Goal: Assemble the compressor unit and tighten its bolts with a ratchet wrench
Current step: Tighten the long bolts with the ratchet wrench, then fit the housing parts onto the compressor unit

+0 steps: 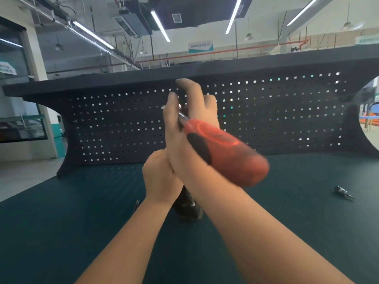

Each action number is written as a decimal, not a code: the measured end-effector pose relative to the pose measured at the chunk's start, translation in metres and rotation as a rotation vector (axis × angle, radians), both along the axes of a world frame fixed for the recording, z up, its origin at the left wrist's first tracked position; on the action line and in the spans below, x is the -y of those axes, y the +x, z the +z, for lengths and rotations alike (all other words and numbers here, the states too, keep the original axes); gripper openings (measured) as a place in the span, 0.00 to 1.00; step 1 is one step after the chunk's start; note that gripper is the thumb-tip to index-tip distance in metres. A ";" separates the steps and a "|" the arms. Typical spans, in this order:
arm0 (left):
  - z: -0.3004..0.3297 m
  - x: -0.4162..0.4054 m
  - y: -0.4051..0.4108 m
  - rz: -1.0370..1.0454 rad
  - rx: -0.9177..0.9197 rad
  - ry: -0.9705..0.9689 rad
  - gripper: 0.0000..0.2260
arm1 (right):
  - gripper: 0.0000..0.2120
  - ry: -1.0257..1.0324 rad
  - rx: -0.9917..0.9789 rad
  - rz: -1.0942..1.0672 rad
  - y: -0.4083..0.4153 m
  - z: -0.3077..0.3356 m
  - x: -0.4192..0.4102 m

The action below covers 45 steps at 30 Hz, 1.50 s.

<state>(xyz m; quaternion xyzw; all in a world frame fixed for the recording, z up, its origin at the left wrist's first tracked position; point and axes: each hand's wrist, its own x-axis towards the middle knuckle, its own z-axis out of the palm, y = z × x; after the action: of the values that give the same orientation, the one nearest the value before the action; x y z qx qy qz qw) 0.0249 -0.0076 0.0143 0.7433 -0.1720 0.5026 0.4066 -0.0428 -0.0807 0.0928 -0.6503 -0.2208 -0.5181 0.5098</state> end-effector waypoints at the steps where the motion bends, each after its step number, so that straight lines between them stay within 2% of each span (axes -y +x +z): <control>1: 0.000 -0.001 0.002 -0.010 0.047 0.004 0.13 | 0.12 0.002 -0.038 0.000 -0.001 0.002 0.004; 3: 0.002 -0.001 -0.002 0.010 0.145 0.057 0.26 | 0.13 0.028 0.000 0.037 -0.004 0.007 0.014; 5: 0.007 0.002 -0.008 0.017 0.174 0.073 0.24 | 0.16 0.121 0.056 0.162 -0.015 0.017 0.024; 7: 0.008 0.003 -0.009 -0.015 0.178 0.068 0.24 | 0.14 0.310 0.079 0.352 -0.017 0.029 0.040; 10: 0.010 0.002 -0.009 0.002 0.111 0.085 0.21 | 0.03 0.687 -0.048 0.581 -0.007 0.046 0.076; 13: 0.013 0.004 -0.011 0.062 0.069 0.089 0.21 | 0.04 1.001 -0.188 0.728 0.022 0.041 0.120; 16: 0.015 0.007 -0.013 0.137 0.089 0.141 0.17 | 0.03 1.120 -0.392 0.700 0.058 0.008 0.162; 19: 0.016 0.009 -0.014 0.202 0.062 0.154 0.17 | 0.04 1.200 -0.550 0.579 0.085 -0.031 0.197; 22: 0.017 0.011 -0.016 0.220 0.026 0.142 0.18 | 0.05 1.380 -0.509 0.511 0.095 -0.053 0.217; 24: 0.018 0.011 -0.016 0.227 0.025 0.140 0.17 | 0.10 1.510 -0.440 0.509 0.096 -0.063 0.226; 26: 0.018 0.012 -0.017 0.236 0.011 0.140 0.16 | 0.10 1.588 -0.449 0.488 0.094 -0.073 0.233; 28: 0.018 0.013 -0.017 0.253 -0.028 0.133 0.14 | 0.05 1.466 -0.666 0.314 0.094 -0.084 0.239; 30: 0.017 0.012 -0.015 0.279 -0.074 0.141 0.14 | 0.07 1.136 -0.977 -0.013 0.092 -0.096 0.238; 33: 0.019 0.012 -0.017 0.292 -0.127 0.165 0.14 | 0.17 0.619 -1.113 -0.384 0.089 -0.122 0.232; 35: 0.022 0.014 -0.018 0.302 -0.167 0.178 0.16 | 0.17 0.373 -1.189 -0.525 0.084 -0.136 0.233; 39: 0.023 0.014 -0.018 0.288 -0.223 0.209 0.17 | 0.16 0.203 -1.321 -0.600 0.074 -0.145 0.242; 41: 0.024 0.014 -0.018 0.271 -0.212 0.204 0.17 | 0.18 0.099 -1.415 -0.597 0.069 -0.147 0.252; 45: 0.024 0.012 -0.022 0.222 -0.178 0.168 0.16 | 0.23 0.039 -1.442 -0.610 0.058 -0.143 0.266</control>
<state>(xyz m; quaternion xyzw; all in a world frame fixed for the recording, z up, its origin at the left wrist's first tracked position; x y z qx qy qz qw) 0.0026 -0.0192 0.0388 0.8307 -0.0934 0.4604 0.2987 0.0152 -0.3462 -0.0503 -0.8490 0.3626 -0.0889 0.3739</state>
